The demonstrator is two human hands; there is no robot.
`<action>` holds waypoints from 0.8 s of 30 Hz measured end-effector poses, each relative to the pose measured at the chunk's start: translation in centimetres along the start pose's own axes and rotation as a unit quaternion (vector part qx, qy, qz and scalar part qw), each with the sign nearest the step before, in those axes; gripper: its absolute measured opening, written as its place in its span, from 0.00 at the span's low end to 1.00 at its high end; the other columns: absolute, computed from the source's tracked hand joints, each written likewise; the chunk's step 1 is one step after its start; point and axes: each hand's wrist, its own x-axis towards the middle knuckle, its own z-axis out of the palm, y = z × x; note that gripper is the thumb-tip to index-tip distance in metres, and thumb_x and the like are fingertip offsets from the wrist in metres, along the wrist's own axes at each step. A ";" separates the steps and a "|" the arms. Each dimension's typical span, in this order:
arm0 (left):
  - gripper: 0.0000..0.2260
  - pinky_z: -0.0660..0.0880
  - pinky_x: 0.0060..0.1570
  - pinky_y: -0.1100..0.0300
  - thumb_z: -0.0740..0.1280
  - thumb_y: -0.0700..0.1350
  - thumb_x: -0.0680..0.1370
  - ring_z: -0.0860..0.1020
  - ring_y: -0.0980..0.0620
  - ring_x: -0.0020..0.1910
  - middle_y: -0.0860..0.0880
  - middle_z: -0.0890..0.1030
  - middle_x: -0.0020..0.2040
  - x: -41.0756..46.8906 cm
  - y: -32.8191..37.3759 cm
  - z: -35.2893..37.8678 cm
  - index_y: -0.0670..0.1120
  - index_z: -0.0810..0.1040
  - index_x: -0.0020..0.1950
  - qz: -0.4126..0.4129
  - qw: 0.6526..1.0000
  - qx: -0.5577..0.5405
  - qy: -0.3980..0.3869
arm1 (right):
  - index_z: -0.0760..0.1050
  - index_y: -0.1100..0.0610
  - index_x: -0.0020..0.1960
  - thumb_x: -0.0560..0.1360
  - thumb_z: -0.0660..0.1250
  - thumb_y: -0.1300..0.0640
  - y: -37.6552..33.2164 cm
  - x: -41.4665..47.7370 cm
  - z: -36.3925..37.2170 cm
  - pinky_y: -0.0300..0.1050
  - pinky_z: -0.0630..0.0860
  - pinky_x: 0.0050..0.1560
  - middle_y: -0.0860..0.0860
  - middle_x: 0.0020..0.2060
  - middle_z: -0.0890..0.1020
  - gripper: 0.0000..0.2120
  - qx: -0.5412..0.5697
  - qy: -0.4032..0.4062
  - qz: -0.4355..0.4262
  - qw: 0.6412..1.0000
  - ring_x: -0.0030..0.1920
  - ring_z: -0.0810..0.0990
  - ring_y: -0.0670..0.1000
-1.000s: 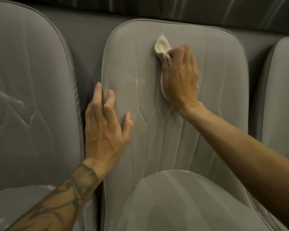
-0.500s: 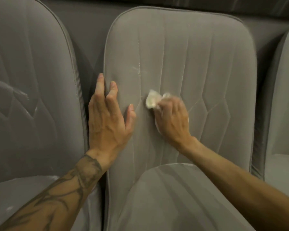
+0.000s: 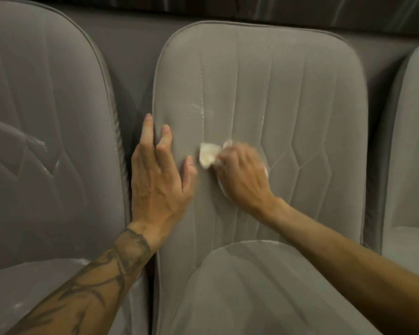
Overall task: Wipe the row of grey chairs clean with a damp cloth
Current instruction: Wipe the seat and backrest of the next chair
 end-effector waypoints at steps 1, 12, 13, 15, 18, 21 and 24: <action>0.26 0.65 0.73 0.44 0.63 0.49 0.83 0.67 0.32 0.74 0.30 0.62 0.79 0.0 0.0 0.0 0.33 0.67 0.76 0.001 1.000 0.000 0.000 | 0.68 0.57 0.52 0.85 0.58 0.53 0.2 2.5 0.1 0.51 0.67 0.43 0.57 0.48 0.75 0.07 -0.001 0.045 0.062 0.997 0.43 0.71 0.57; 0.24 0.61 0.77 0.48 0.61 0.47 0.84 0.65 0.33 0.77 0.31 0.61 0.79 -0.1 -0.1 0.2 0.34 0.66 0.76 -0.002 0.999 -0.045 0.004 | 0.69 0.58 0.51 0.82 0.61 0.56 -2.2 3.7 -1.0 0.54 0.71 0.41 0.59 0.42 0.76 0.05 0.024 0.037 0.134 0.990 0.40 0.74 0.58; 0.24 0.61 0.77 0.48 0.61 0.47 0.84 0.65 0.33 0.77 0.31 0.61 0.79 0.0 -0.1 0.3 0.34 0.66 0.76 -0.002 0.999 -0.044 0.003 | 0.72 0.60 0.50 0.82 0.61 0.56 -1.1 7.2 -1.1 0.55 0.72 0.41 0.59 0.42 0.76 0.07 0.012 0.075 0.149 0.986 0.40 0.74 0.58; 0.24 0.61 0.77 0.48 0.61 0.46 0.84 0.65 0.33 0.77 0.31 0.61 0.79 0.0 -0.2 0.3 0.34 0.67 0.76 -0.003 0.999 -0.044 0.002 | 0.74 0.61 0.49 0.83 0.61 0.54 0.6 13.7 -1.5 0.50 0.72 0.40 0.57 0.44 0.77 0.10 -0.012 0.126 0.158 0.979 0.41 0.74 0.55; 0.24 0.61 0.77 0.48 0.61 0.47 0.84 0.65 0.33 0.77 0.31 0.60 0.79 -0.1 -0.2 0.2 0.34 0.67 0.76 -0.002 0.999 -0.043 -0.002 | 0.75 0.60 0.50 0.82 0.62 0.53 -0.1 15.5 -1.0 0.46 0.71 0.39 0.56 0.44 0.78 0.11 -0.018 0.144 0.160 0.976 0.41 0.74 0.53; 0.24 0.62 0.77 0.47 0.60 0.47 0.84 0.65 0.33 0.77 0.31 0.60 0.80 -0.1 -0.3 0.4 0.34 0.66 0.76 0.000 0.999 -0.040 -0.002 | 0.77 0.63 0.48 0.83 0.62 0.56 -2.9 8.7 -1.3 0.55 0.73 0.41 0.60 0.43 0.78 0.12 0.024 0.047 0.072 0.996 0.41 0.75 0.60; 0.24 0.63 0.76 0.47 0.60 0.48 0.84 0.66 0.33 0.76 0.32 0.60 0.80 -0.2 -0.4 0.4 0.35 0.66 0.76 0.001 0.999 -0.041 0.003 | 0.78 0.64 0.47 0.83 0.61 0.55 -2.0 7.0 -2.7 0.56 0.74 0.40 0.61 0.43 0.79 0.14 0.020 -0.043 -0.012 0.999 0.40 0.77 0.62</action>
